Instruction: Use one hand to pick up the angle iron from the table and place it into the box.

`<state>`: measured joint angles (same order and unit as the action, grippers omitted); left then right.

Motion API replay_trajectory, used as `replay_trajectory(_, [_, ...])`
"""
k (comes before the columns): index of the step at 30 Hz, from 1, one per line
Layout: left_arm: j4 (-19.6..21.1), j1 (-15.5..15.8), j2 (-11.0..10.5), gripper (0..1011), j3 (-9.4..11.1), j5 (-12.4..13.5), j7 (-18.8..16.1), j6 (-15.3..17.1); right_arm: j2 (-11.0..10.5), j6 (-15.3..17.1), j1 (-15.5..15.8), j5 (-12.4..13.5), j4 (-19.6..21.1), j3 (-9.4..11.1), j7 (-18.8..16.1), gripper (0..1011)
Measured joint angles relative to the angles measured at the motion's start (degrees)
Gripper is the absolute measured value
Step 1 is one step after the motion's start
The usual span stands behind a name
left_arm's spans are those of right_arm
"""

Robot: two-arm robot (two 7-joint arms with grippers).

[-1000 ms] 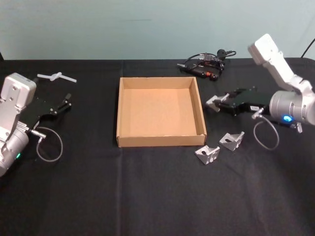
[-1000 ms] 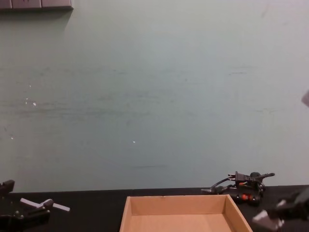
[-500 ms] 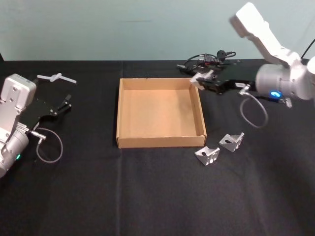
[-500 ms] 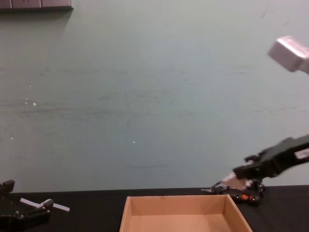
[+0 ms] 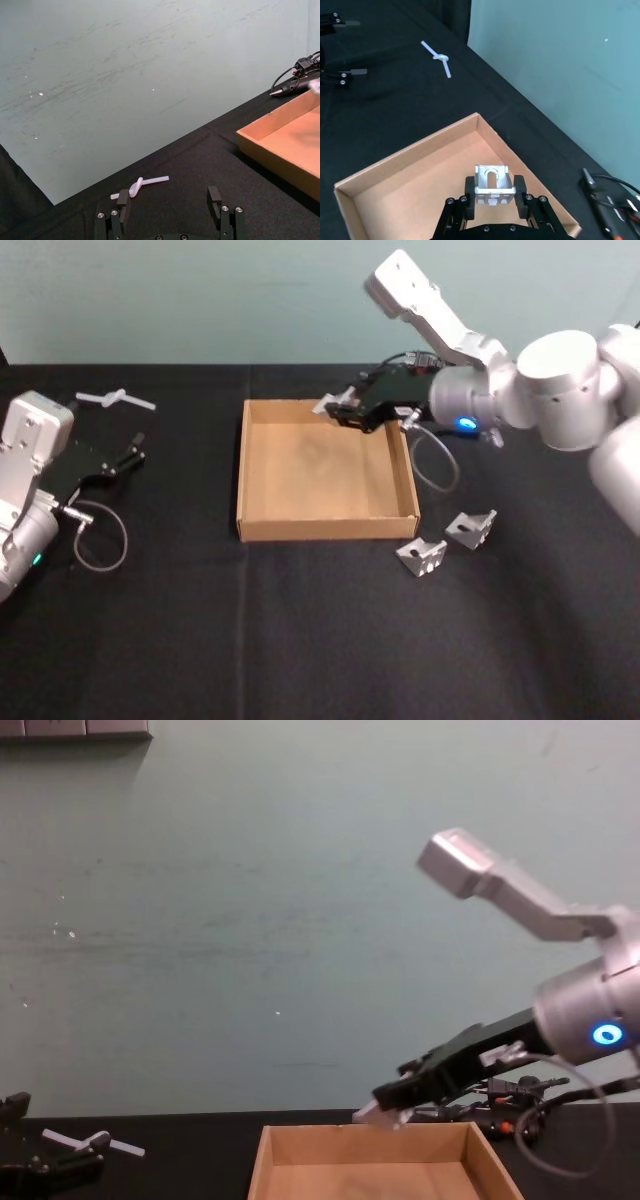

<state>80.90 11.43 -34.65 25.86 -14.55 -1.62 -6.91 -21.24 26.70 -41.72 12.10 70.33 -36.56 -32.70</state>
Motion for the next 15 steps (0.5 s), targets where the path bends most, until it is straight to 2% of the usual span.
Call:
replay_trajectory(6, [0.0, 0.0, 0.0, 1005, 0.0, 0.0, 0.0, 0.0, 3.93, -1.86, -2.4, -1.48, -7.28, -1.74, -0.77, 456])
replay_trajectory(15, [0.0, 0.0, 0.0, 1005, 0.0, 0.0, 0.0, 0.0, 6.56, -3.93, -3.44, -2.7, -13.0, -2.2, -1.45, 456])
